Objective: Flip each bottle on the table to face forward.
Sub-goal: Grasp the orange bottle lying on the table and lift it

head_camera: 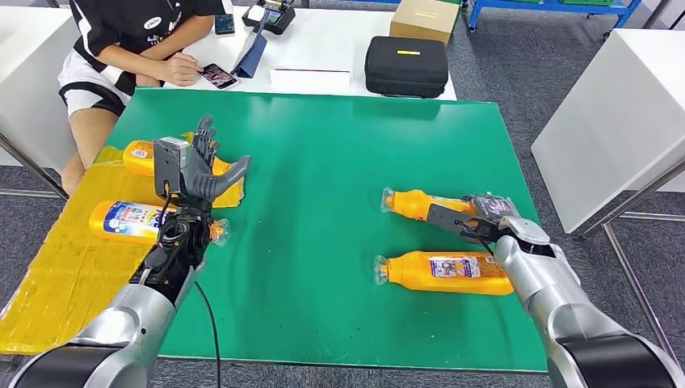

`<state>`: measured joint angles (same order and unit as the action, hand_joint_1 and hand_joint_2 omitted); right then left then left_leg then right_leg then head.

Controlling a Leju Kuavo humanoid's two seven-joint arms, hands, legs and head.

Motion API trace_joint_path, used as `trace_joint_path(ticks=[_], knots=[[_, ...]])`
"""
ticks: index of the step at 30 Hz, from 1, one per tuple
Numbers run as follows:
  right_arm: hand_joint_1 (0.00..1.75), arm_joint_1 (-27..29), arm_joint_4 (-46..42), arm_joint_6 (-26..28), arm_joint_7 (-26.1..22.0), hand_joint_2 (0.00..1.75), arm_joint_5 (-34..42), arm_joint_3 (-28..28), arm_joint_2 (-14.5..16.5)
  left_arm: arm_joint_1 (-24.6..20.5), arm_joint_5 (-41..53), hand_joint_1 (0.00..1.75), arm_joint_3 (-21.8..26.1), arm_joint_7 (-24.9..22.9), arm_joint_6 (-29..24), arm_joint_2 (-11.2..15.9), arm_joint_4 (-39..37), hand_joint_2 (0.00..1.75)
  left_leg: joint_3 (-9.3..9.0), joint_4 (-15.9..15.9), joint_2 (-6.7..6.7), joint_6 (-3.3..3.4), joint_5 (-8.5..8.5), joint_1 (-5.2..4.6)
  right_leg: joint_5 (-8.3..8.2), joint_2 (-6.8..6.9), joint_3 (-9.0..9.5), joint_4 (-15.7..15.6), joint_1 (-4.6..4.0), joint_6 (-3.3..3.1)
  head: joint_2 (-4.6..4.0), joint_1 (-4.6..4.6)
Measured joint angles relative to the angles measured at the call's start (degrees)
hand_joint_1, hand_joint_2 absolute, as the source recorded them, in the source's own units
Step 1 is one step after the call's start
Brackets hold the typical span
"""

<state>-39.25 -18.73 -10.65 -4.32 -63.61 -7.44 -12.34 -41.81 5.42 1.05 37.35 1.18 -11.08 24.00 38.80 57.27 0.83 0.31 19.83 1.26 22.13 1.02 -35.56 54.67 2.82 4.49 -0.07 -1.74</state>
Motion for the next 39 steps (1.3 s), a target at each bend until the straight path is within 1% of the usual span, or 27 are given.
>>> trace_joint_path(ticks=[4,8,13,21,24,27,30,33,36,39], knots=[[1.75,0.41,0.05,8.09,0.21,1.75,1.21,0.9,1.58,0.45,-0.22,0.0,0.0,0.03,-0.05,0.01,0.0,1.75,0.05,-0.01,0.01,-0.02,0.01,-0.01,-0.02,-0.06,-0.02,0.02,0.0,0.02,0.0,-0.01],[1.75,1.12,0.05,16.21,-2.44,1.75,3.29,3.24,3.94,0.92,-0.48,0.0,0.0,0.16,-0.01,0.02,0.0,1.75,0.17,-0.02,0.02,-0.03,0.0,-0.01,-0.05,-0.09,-0.17,0.03,0.0,0.03,0.0,-0.02],[1.75,1.71,-0.45,22.49,-5.63,1.75,4.53,5.94,6.88,1.28,-0.59,0.0,0.0,0.23,0.26,0.01,0.0,1.75,0.38,-0.01,-0.01,-0.01,-0.04,-0.01,-0.02,-0.01,-0.29,0.06,0.0,0.07,0.0,-0.02],[1.75,1.88,-1.07,24.84,-7.32,1.75,5.19,8.4,9.07,1.5,-0.86,0.0,0.01,0.17,0.97,0.02,0.0,1.75,0.67,0.0,-0.04,-0.01,-0.02,-0.06,0.0,0.02,-0.54,0.05,0.04,0.08,0.0,-0.01],[1.75,1.89,-1.79,27.72,-9.11,1.75,6.32,9.58,10.01,1.52,-2.12,0.0,0.01,-0.52,3.67,0.02,0.0,1.75,0.69,0.0,-0.03,-0.01,-0.02,-0.05,0.0,0.01,-0.59,0.06,0.03,0.08,0.0,-0.02],[1.75,1.88,-3.07,30.11,-13.08,1.75,9.24,11.04,11.45,1.51,-4.44,0.0,0.06,-2.17,9.43,-0.14,0.0,1.75,0.7,0.0,-0.02,-0.01,-0.02,-0.04,0.0,0.01,-0.62,0.06,0.03,0.08,0.0,-0.03],[1.75,1.94,-4.94,30.5,-20.23,1.75,14.53,12.73,13.44,1.28,-5.49,0.0,-0.07,-4.02,15.2,-0.87,0.0,1.75,0.7,0.0,-0.02,-0.02,-0.02,-0.04,0.0,0.0,-0.66,0.06,0.03,0.08,0.0,-0.02],[1.75,2.0,-6.92,29.66,-26.16,1.75,19.84,13.98,15.97,0.31,-5.48,0.0,-0.92,-6.08,18.13,-2.26,0.09,1.75,0.72,0.0,-0.01,-0.01,-0.03,-0.04,0.0,0.0,-0.68,0.06,0.03,0.08,0.0,-0.02],[1.75,2.02,-8.45,28.64,-28.71,1.75,23.35,14.46,18.46,-0.87,-5.74,0.0,-2.12,-7.85,19.27,-3.7,0.85,1.75,0.73,0.0,-0.02,-0.02,-0.03,-0.04,0.0,0.0,-0.68,0.06,0.03,0.08,0.0,-0.02],[1.75,2.07,-9.52,28.23,-29.23,1.75,24.79,14.5,20.22,-1.7,-6.28,0.0,-3.08,-8.79,19.68,-4.76,1.89,1.75,0.73,0.0,-0.02,-0.02,-0.02,-0.05,0.0,0.0,-0.68,0.06,0.03,0.08,0.0,-0.02]])
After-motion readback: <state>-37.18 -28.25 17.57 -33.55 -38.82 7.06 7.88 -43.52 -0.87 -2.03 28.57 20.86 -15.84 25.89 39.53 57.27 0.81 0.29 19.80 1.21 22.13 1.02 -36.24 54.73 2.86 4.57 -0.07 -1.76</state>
